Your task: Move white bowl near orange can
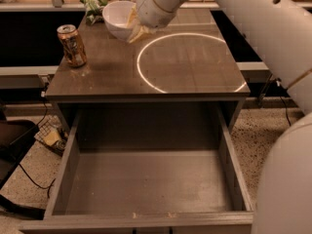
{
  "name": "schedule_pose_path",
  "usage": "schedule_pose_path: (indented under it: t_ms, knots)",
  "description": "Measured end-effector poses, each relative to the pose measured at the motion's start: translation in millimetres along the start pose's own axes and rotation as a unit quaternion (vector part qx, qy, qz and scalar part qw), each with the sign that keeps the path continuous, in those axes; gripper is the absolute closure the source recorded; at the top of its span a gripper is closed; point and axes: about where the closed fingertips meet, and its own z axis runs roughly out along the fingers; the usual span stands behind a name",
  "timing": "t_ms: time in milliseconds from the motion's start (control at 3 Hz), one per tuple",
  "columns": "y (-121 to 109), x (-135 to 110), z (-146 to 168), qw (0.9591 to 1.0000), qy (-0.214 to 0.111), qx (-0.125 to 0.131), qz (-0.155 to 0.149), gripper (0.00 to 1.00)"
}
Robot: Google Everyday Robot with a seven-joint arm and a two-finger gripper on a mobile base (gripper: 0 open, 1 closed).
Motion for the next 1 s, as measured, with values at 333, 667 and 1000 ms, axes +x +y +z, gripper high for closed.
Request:
schedule_pose_path:
  t_ms: [333, 667, 1000]
  knots:
    - [13, -25, 21, 0.9974, -0.038, -0.040, -0.047, 1.00]
    - [39, -34, 50, 0.9922, -0.071, -0.087, -0.054, 1.00]
    - [60, -39, 80, 0.9870, -0.083, -0.126, -0.054, 1.00]
